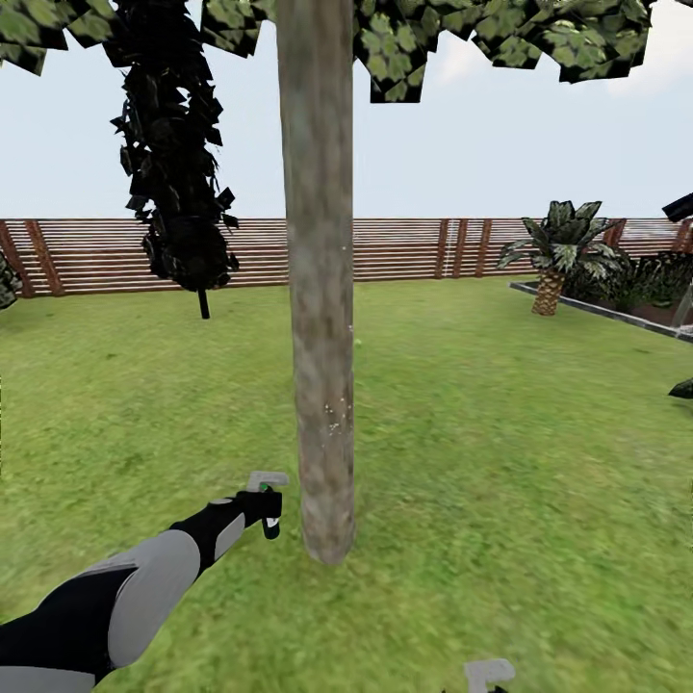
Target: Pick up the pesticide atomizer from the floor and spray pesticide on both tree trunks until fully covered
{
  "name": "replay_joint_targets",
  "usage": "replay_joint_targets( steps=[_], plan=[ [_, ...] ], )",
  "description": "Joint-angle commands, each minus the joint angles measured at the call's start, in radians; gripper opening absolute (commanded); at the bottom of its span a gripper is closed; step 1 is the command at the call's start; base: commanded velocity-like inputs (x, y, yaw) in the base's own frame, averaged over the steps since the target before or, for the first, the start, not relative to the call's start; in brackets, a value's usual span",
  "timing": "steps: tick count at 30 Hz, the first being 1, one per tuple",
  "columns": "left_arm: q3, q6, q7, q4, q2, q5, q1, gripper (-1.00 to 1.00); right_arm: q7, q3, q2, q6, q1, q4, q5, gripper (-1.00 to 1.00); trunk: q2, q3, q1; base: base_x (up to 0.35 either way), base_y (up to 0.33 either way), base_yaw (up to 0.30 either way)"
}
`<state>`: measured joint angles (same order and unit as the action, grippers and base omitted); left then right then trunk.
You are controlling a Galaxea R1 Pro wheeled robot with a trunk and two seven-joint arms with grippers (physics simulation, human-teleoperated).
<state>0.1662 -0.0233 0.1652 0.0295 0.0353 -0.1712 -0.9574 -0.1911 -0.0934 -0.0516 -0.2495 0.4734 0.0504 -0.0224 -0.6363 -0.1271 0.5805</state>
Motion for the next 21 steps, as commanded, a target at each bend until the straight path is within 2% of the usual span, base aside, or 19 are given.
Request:
replay_joint_targets(
  steps=[1,7,12,14,15,16,17,19,21],
  plan=[
    [0.009,-0.001,0.003,0.001,0.000,-0.010,0.004,-1.00,-0.007,-0.008,0.000,-0.005,0.002,0.004,-0.003,1.00,-0.002,-0.002,0.000,-0.305,0.115,-0.014],
    [0.010,0.001,0.002,0.002,-0.006,-0.009,0.032,-1.00,-0.007,-0.011,-0.001,-0.011,0.002,-0.002,-0.005,1.00,-0.002,-0.002,0.000,-0.136,0.204,-0.005],
    [0.013,-0.007,0.000,0.004,-0.002,-0.002,0.034,-1.00,-0.005,-0.011,-0.002,-0.015,0.002,-0.007,-0.004,1.00,-0.002,-0.002,0.000,-0.009,0.041,0.000],
    [0.022,-0.140,0.000,0.077,0.009,0.013,0.034,-1.00,-0.005,-0.011,-0.002,-0.015,0.002,-0.029,-0.005,1.00,-0.002,-0.002,0.000,-0.001,0.006,0.000],
    [0.024,-0.226,0.000,0.146,0.012,0.030,0.034,-1.00,-0.005,-0.011,-0.002,-0.015,0.002,-0.033,-0.005,1.00,-0.002,-0.002,0.000,-0.001,0.003,0.000],
    [0.024,-0.270,0.000,0.184,0.013,0.040,0.035,-1.00,-0.005,-0.011,-0.002,-0.014,0.002,-0.035,-0.005,1.00,-0.002,-0.002,0.000,-0.001,0.002,0.000],
    [0.025,-0.451,-0.001,0.368,0.017,0.084,0.034,-1.00,-0.005,-0.010,-0.001,-0.015,0.002,-0.039,-0.005,1.00,-0.002,-0.002,0.000,0.000,0.000,0.000],
    [0.023,-0.506,-0.001,0.457,0.025,0.095,0.034,-1.00,-0.005,-0.010,-0.001,-0.015,0.002,-0.040,-0.005,1.00,-0.002,-0.002,0.000,0.000,0.000,0.000],
    [0.021,-0.555,-0.001,0.545,0.056,0.097,0.034,-1.00,-0.005,-0.011,-0.001,-0.015,0.002,-0.041,-0.005,1.00,-0.002,-0.002,0.000,0.000,0.000,0.000]
  ],
)
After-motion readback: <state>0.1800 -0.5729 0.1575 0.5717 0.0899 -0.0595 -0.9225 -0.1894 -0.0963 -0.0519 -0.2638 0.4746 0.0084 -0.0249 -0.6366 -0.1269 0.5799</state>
